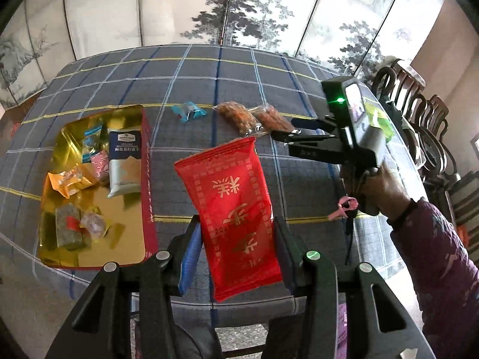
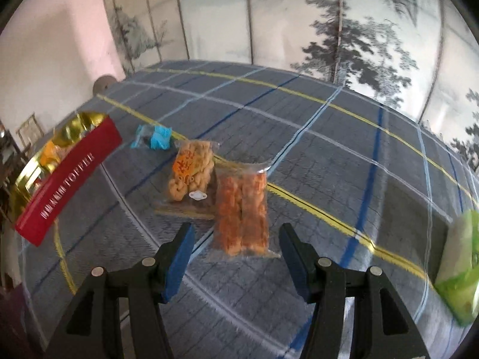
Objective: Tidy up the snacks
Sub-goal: 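Grasp the clear orange cracker bag with the right gripper while the left gripper holds the red packet, then lower the red packet into the gold tray and open the left gripper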
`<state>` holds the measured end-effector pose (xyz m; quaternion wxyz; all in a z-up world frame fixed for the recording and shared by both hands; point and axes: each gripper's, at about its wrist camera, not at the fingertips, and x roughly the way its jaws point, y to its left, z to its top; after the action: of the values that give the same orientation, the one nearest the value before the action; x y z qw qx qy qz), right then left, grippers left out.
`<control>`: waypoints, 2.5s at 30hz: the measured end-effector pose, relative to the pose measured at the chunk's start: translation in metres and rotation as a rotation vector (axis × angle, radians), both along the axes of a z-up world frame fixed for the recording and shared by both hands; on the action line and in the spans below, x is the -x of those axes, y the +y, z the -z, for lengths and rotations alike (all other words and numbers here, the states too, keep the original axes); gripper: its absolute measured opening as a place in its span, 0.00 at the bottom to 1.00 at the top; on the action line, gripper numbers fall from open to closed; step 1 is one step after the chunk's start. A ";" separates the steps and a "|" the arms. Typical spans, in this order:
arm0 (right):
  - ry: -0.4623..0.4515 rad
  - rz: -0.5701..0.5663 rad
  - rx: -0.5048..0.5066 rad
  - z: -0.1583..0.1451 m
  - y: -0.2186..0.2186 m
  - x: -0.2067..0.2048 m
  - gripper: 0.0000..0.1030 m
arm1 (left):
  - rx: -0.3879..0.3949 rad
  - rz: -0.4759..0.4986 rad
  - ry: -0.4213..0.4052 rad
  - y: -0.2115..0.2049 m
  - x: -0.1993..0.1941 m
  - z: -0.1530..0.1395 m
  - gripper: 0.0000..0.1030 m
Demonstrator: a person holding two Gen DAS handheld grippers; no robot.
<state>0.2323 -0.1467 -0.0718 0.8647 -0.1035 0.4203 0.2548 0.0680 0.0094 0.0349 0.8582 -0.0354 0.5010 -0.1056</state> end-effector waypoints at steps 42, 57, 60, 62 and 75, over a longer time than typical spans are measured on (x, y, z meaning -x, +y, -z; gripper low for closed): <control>-0.014 0.366 -0.042 0.012 -0.047 0.088 0.37 | -0.043 -0.191 -0.047 0.145 0.001 0.012 0.41; -0.013 0.369 -0.044 0.012 -0.049 0.088 0.37 | -0.094 -0.221 -0.016 0.149 -0.039 0.040 0.41; -0.013 0.369 -0.044 0.012 -0.049 0.088 0.37 | -0.085 -0.220 -0.001 0.151 -0.044 0.047 0.41; -0.013 0.369 -0.043 0.012 -0.049 0.088 0.37 | -0.095 -0.213 -0.001 0.149 -0.045 0.050 0.42; -0.015 0.369 -0.038 0.012 -0.049 0.088 0.37 | -0.116 -0.255 -0.092 0.149 -0.018 0.032 0.67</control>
<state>0.1439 -0.1962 -0.0839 0.9016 -0.0104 0.4209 0.0990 0.0861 0.1580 0.0029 0.8874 -0.0444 0.4578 0.0318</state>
